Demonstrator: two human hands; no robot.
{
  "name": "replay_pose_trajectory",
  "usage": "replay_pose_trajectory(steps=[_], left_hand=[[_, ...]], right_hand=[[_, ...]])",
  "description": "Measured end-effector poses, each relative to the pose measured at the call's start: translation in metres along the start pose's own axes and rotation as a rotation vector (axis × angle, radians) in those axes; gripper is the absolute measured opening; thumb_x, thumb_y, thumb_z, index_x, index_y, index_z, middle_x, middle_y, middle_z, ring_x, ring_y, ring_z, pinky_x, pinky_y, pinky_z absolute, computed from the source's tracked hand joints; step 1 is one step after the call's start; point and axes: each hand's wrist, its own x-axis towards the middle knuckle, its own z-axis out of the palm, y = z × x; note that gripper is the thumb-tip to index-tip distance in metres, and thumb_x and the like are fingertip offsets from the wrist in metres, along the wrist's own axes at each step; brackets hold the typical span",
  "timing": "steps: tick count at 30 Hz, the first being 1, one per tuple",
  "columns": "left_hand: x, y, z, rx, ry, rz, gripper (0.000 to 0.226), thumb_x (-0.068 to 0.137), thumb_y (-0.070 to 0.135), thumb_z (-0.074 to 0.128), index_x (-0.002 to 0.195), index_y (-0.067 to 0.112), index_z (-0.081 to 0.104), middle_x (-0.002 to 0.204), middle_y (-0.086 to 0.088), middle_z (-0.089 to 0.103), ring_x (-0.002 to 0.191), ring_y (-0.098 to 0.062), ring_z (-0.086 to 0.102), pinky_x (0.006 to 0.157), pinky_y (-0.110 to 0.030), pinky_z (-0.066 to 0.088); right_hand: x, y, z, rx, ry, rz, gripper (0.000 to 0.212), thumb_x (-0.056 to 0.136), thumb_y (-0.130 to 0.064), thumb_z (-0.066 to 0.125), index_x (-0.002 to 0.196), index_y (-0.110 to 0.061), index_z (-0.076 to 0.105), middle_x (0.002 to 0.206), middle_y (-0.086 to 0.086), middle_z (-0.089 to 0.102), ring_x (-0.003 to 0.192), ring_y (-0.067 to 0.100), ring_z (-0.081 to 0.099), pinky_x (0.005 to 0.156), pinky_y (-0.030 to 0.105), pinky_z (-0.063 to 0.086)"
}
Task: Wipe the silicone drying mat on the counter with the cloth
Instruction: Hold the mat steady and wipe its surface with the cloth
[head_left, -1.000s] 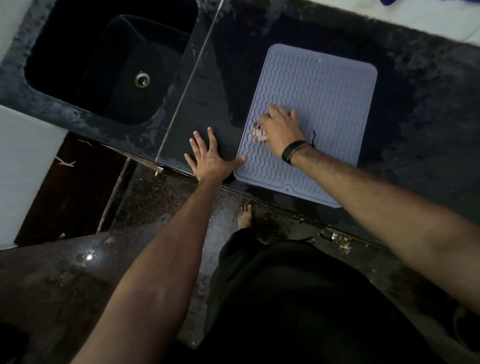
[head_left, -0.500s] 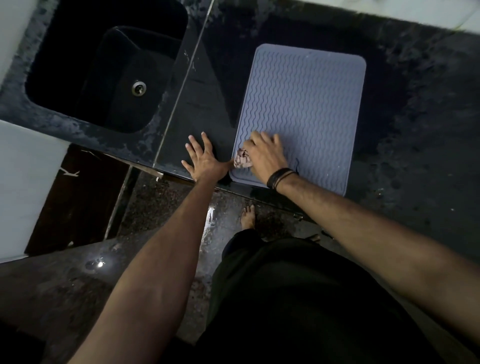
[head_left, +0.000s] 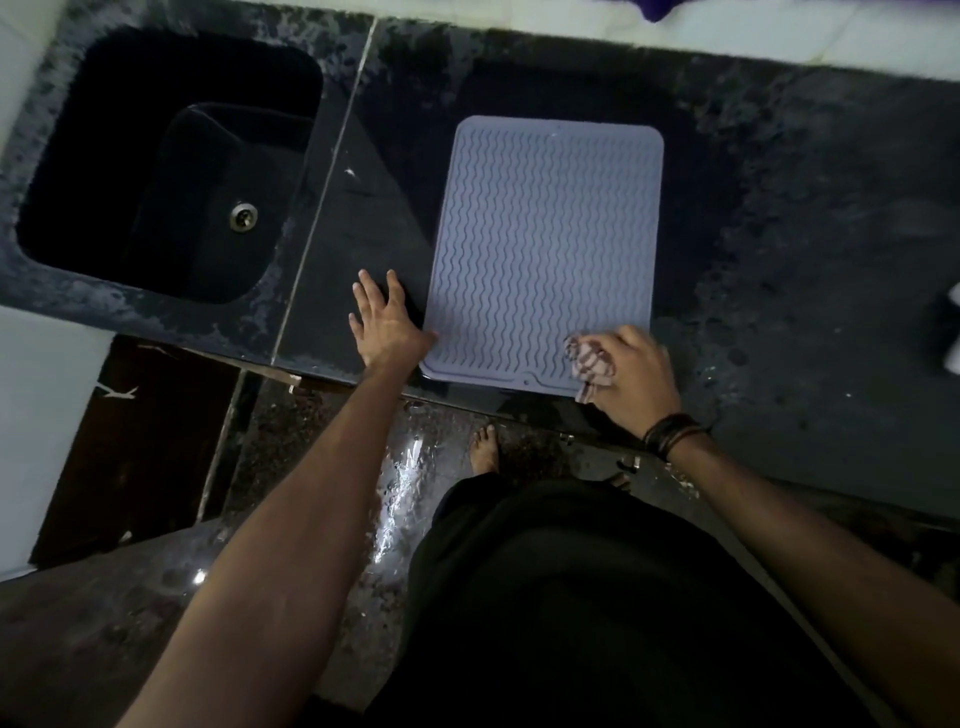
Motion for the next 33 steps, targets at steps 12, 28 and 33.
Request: replay_pose_trajectory(steps=[12, 28, 33], left_hand=[[-0.026, 0.109, 0.072, 0.184, -0.250, 0.529, 0.115, 0.081, 0.077, 0.057, 0.161, 0.029, -0.010, 0.165, -0.006, -0.027, 0.152, -0.027, -0.024, 0.121, -0.053, -0.011], [-0.027, 0.114, 0.076, 0.240, -0.262, 0.478, 0.124, 0.076, 0.078, 0.063, 0.157, 0.036, -0.021, 0.162, -0.004, -0.036, 0.151, -0.030, -0.027, 0.120, -0.055, -0.011], [-0.026, 0.114, 0.078, 0.255, -0.255, 0.460, 0.123, 0.076, 0.079, 0.062, 0.157, 0.038, -0.021, 0.162, -0.003, -0.036, 0.151, -0.028, -0.028, 0.121, -0.054, -0.011]], right_hand=[[0.055, 0.044, -0.039, -0.022, 0.080, 0.139, 0.045, 0.071, -0.014, 0.070, 0.114, -0.010, 0.061, 0.111, 0.013, 0.057, 0.100, 0.031, 0.057, 0.087, 0.043, 0.050], [0.081, 0.033, -0.049, -0.307, -0.140, -0.089, 0.045, 0.076, -0.021, 0.067, 0.118, -0.009, 0.057, 0.121, 0.012, 0.053, 0.118, 0.030, 0.047, 0.096, 0.042, 0.039], [0.068, 0.027, -0.039, -0.356, -0.112, -0.109, 0.045, 0.077, -0.023, 0.067, 0.120, -0.011, 0.056, 0.122, 0.010, 0.053, 0.117, 0.027, 0.047, 0.097, 0.041, 0.038]])
